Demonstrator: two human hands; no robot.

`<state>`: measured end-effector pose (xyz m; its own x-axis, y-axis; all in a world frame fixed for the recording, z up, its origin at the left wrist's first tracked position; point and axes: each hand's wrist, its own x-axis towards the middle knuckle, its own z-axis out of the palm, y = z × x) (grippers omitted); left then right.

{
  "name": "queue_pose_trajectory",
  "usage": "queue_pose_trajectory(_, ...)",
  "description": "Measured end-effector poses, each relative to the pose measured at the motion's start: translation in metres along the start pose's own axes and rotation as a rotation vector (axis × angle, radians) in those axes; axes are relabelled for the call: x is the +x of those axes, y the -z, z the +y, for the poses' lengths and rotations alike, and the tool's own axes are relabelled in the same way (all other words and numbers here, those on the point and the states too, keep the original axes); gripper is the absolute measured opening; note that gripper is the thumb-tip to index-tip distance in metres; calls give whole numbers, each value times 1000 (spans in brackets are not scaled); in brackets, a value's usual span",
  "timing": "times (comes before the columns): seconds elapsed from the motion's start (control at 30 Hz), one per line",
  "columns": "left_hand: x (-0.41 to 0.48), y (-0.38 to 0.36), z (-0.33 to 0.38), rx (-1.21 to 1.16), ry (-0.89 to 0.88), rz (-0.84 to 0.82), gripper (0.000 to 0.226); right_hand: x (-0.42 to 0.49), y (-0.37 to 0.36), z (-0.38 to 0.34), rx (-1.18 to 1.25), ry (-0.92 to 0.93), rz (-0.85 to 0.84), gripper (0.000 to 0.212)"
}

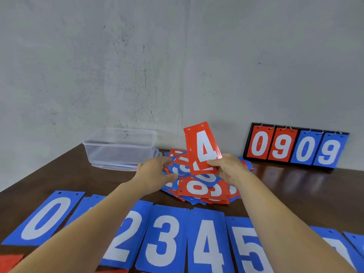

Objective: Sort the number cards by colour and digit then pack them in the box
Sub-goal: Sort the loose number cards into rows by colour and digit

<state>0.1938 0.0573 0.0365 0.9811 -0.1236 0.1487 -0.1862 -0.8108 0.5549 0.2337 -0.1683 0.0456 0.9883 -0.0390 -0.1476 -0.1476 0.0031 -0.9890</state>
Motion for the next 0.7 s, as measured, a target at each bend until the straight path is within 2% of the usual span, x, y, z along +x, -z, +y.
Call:
queue_pose_trajectory(0.13,-9,2,25,-68,-23,13,57,-30,10,-6,-1,11,-41,23)
queue_pose_trajectory(0.27,-29,3,57,-499,25,-50,33,-59,10,-8,1,34,-120,14)
queue_pose_trajectory(0.33,-37,2,66,-611,88,-23,23,-74,10,-8,-34,53,-145,13)
queue_pose_trajectory(0.43,-49,3,70,-639,136,37,13,-93,10,-10,-199,124,-103,10)
queue_pose_trajectory(0.53,-62,2,75,-650,152,20,12,-109,11,-10,-310,224,-15,4)
queue_pose_trajectory(0.7,-84,-1,77,-649,154,-6,10,-131,14,-5,-422,314,111,11)
